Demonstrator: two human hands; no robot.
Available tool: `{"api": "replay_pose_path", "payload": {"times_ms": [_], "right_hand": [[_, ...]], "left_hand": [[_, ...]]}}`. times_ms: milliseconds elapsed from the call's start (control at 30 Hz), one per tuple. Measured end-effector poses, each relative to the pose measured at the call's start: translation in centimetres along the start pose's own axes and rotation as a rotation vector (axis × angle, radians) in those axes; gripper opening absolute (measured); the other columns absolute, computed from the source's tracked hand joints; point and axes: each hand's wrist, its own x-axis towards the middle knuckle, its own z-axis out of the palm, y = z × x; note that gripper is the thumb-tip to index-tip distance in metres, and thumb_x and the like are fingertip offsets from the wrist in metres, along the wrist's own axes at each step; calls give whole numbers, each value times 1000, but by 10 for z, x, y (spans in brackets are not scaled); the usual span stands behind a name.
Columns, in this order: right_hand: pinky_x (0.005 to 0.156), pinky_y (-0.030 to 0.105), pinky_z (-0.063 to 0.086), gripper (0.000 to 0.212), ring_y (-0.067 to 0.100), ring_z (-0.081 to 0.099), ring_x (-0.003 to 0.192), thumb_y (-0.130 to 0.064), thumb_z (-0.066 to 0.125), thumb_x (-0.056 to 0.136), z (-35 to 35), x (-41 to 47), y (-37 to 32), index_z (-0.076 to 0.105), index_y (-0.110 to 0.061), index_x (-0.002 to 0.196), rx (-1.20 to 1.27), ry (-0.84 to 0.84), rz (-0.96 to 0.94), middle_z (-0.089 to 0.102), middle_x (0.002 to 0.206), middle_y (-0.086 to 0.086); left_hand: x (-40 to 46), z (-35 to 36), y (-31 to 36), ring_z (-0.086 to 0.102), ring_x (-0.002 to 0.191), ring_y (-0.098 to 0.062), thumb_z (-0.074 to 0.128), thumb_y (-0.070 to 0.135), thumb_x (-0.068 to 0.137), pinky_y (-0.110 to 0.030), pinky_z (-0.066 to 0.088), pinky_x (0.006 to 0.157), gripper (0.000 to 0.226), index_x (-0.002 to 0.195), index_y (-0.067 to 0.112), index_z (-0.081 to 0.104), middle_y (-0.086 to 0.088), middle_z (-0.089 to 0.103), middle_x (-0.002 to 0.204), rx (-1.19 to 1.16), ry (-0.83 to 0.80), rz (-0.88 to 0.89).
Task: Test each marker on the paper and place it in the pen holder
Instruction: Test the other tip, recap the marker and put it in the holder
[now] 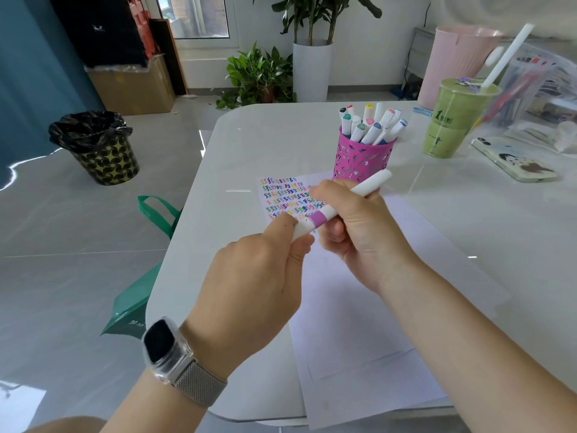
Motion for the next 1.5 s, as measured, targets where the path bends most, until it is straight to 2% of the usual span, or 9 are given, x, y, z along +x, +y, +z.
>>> {"api": "replay_pose_path", "payload": {"times_ms": [300,600,933,1033,1067,1133,1233,1333,1500], "right_hand": [[40,17,19,35,13,19,42,-4,52,80,8,-7,12,29,-21,61,-49,31,79,22,48,0],[41,18,16,39,13,16,41,-1,51,80,10,-12,17,25,-20,58,-54,46,71,19,46,0],[48,23,27,38,11,25,40,-8,60,83,8,-8,12,33,-20,58,-129,-21,38,29,43,-6],[44,20,35,17,6,42,39,-20,73,81,9,-6,7,56,-17,81,-238,4,-83,49,44,-11],[45,21,38,31,6,48,43,-25,76,79,6,-3,7,56,-16,101,-233,43,-125,56,50,-11],[54,25,47,65,13,60,64,-32,80,75,-3,6,4,41,-22,126,-237,146,-230,67,85,-8],[84,25,48,71,26,50,110,-11,65,76,-18,11,3,34,-44,130,-645,165,-642,48,130,0],[94,14,32,74,24,42,104,10,51,69,-24,9,5,56,-34,128,-1142,3,-958,51,118,-3],[79,28,43,25,24,51,88,-6,67,87,-15,12,17,70,-18,108,-1173,-311,-1066,68,95,-5]], "left_hand": [[-5,-1,-8,42,32,-31,26,33,85,-36,38,31,32,74,10,46,-2,50,42,250,19,42],[-10,1,-10,29,27,-28,31,28,86,-23,17,32,26,69,12,44,3,33,37,304,-25,42],[-7,2,-4,43,36,-31,23,43,87,-36,40,36,43,77,11,50,-2,46,43,246,-17,17],[-4,1,-1,54,55,-33,19,52,86,-45,47,55,50,88,16,54,-3,55,57,104,29,-66],[-3,0,-1,54,59,-33,19,51,88,-47,47,57,48,87,18,54,-3,57,59,57,53,-92],[-1,-3,-2,54,60,-35,18,52,90,-49,47,58,49,84,19,54,-4,56,59,-34,82,-158],[0,-8,-7,58,63,-34,26,52,83,-51,50,64,45,78,18,55,-5,59,61,-88,60,-254],[1,-10,-7,58,65,-35,27,51,84,-52,50,66,48,76,12,54,-8,60,63,-96,41,-288],[4,-11,-2,57,62,-33,32,45,86,-54,48,64,47,70,7,54,-11,59,60,-135,113,-294]]}}
